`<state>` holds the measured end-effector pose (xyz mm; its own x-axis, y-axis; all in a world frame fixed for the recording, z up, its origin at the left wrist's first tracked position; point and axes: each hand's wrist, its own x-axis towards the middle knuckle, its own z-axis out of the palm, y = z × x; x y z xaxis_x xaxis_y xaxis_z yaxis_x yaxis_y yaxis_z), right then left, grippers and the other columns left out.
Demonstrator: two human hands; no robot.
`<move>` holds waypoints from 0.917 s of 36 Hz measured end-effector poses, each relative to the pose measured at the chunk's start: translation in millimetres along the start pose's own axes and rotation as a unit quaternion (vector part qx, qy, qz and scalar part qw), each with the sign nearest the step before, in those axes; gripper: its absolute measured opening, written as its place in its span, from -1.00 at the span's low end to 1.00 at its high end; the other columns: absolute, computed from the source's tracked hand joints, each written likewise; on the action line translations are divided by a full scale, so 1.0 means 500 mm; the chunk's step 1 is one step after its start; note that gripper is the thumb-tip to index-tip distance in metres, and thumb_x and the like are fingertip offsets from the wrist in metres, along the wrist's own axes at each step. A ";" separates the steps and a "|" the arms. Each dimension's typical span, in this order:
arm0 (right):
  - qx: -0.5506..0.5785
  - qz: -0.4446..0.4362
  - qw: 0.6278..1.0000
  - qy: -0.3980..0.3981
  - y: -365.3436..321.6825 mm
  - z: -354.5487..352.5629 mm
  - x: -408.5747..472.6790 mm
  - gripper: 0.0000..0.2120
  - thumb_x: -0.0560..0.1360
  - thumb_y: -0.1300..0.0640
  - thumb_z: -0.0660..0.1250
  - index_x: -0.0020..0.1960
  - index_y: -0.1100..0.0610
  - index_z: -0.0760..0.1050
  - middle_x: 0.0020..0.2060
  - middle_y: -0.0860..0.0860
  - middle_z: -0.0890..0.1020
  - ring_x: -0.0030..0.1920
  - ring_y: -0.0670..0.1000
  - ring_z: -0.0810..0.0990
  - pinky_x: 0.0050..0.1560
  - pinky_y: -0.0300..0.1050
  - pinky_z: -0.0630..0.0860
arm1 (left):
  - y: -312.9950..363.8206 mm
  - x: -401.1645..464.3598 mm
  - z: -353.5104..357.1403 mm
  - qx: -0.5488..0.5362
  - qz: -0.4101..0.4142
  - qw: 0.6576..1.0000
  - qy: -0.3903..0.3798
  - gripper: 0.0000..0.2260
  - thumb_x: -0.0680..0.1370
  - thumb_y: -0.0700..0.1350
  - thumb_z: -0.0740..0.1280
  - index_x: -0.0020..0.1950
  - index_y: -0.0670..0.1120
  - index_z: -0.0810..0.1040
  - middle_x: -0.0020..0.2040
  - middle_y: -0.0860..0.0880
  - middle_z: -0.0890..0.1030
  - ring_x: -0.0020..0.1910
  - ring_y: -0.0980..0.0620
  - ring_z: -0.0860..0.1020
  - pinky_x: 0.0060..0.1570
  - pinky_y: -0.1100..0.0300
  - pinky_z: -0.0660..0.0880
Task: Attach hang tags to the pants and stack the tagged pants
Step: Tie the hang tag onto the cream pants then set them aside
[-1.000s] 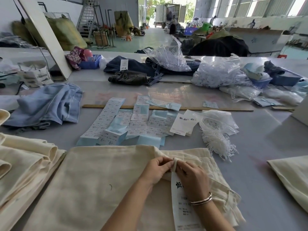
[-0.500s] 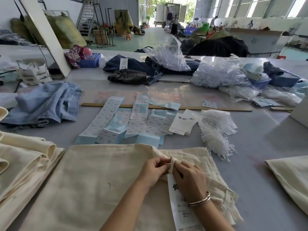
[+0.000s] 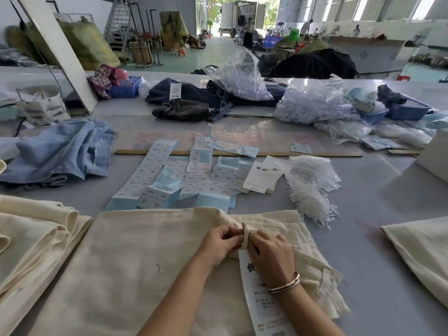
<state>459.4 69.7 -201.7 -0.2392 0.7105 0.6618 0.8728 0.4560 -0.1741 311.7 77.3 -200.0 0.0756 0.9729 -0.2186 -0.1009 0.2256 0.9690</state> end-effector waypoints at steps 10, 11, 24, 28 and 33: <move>0.037 0.019 0.999 -0.029 0.000 -0.003 0.002 -0.82 0.42 0.10 0.29 -0.35 0.04 0.52 -0.46 -0.10 0.50 -0.53 -0.02 0.44 -0.43 -0.16 0.42 | -0.007 -0.005 0.012 0.027 0.023 0.999 0.031 -0.92 0.56 -0.17 0.36 -0.13 -0.08 0.60 -0.27 0.02 0.63 -0.29 0.16 0.58 -0.25 0.34 0.50; 0.049 0.027 0.998 -0.035 -0.001 -0.004 0.001 -0.81 0.43 0.10 0.28 -0.36 0.05 0.51 -0.46 -0.11 0.48 -0.53 -0.02 0.42 -0.42 -0.16 0.41 | -0.007 -0.007 0.015 0.027 0.022 0.999 0.033 -0.91 0.57 -0.16 0.34 -0.12 -0.10 0.60 -0.26 0.01 0.63 -0.27 0.14 0.58 -0.22 0.32 0.52; 0.319 0.309 0.893 -0.067 0.027 -0.065 0.040 -0.70 0.39 0.38 0.19 -0.34 0.06 0.56 -0.37 -0.10 0.59 -0.36 -0.23 0.50 -0.34 -0.41 0.36 | 0.033 -0.005 0.037 -0.093 -0.016 0.993 0.077 -0.83 0.63 -0.13 0.22 0.00 -0.20 0.54 -0.09 -0.12 0.66 -0.15 0.02 0.58 -0.03 0.19 0.51; 0.361 0.354 0.849 -0.154 0.061 -0.105 0.063 -0.71 0.45 0.46 0.19 -0.27 0.13 0.49 -0.38 0.04 0.54 -0.40 -0.05 0.43 -0.35 -0.21 0.39 | 0.045 -0.004 0.040 -0.073 -0.019 0.995 0.070 -0.83 0.64 -0.10 0.20 -0.02 -0.15 0.52 -0.08 -0.05 0.71 -0.17 0.05 0.60 -0.15 0.29 0.54; 0.639 0.424 0.626 -0.137 0.050 -0.160 0.093 -0.77 0.39 0.57 0.23 -0.20 0.29 0.53 -0.35 0.13 0.63 -0.38 -0.02 0.62 -0.29 -0.26 0.60 | 0.073 -0.010 0.051 -0.047 0.041 0.995 0.071 -0.85 0.64 -0.14 0.20 -0.05 -0.14 0.52 -0.06 -0.05 0.69 -0.20 0.13 0.60 -0.16 0.32 0.51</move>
<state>504.1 71.4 -116.9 -0.1378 0.9732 -0.1840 -0.2771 -0.2162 -0.9362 333.0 79.1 -160.8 -0.0773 0.9842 -0.1593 -0.1944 0.1419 0.9706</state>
